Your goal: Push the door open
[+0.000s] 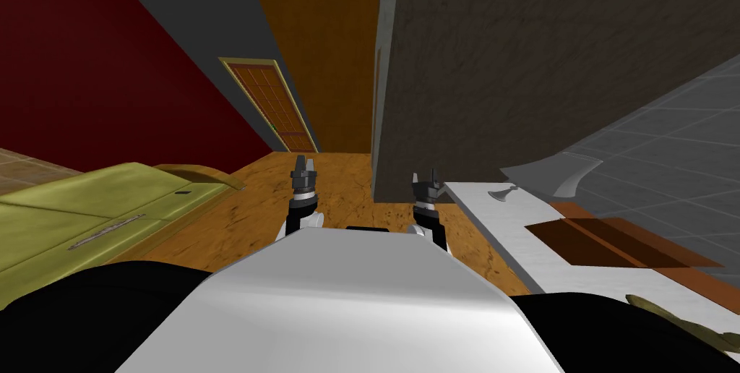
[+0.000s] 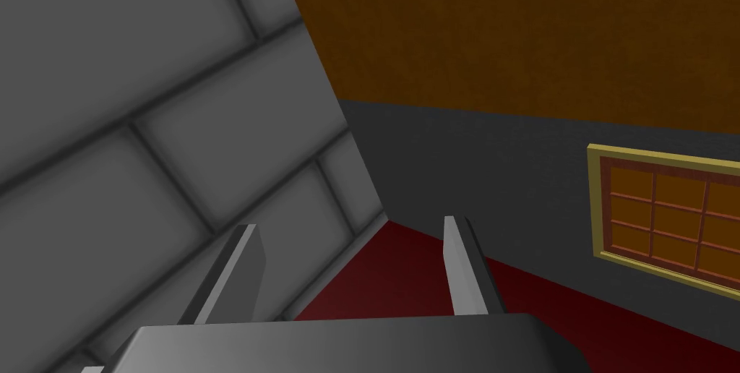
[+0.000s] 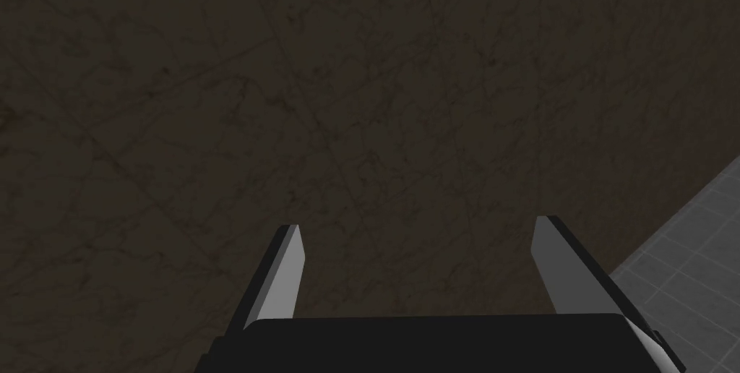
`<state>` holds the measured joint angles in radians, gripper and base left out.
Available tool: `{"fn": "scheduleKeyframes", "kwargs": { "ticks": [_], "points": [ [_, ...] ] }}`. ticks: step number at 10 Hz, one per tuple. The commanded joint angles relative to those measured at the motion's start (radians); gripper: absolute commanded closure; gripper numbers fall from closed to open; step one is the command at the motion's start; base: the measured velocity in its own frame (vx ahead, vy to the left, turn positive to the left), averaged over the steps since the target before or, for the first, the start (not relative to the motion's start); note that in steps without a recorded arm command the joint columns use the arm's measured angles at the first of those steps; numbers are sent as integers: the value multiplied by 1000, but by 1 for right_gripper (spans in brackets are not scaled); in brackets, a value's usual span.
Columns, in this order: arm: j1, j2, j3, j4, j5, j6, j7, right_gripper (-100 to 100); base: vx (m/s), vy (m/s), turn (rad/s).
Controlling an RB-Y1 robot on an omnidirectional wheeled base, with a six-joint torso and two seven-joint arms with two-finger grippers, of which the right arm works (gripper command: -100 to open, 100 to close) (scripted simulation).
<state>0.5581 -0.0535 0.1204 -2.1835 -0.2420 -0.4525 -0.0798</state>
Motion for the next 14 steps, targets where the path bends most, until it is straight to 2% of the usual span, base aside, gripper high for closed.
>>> {"fn": "scheduleKeyframes", "kwargs": {
  "ticks": [1,14],
  "points": [
    [6,-5,10,13,-35,-9,-12,-100,79,127,-57],
    [34,-27,89,124,-320,-77,-102,-100,77,122,-54]
  ]
}}
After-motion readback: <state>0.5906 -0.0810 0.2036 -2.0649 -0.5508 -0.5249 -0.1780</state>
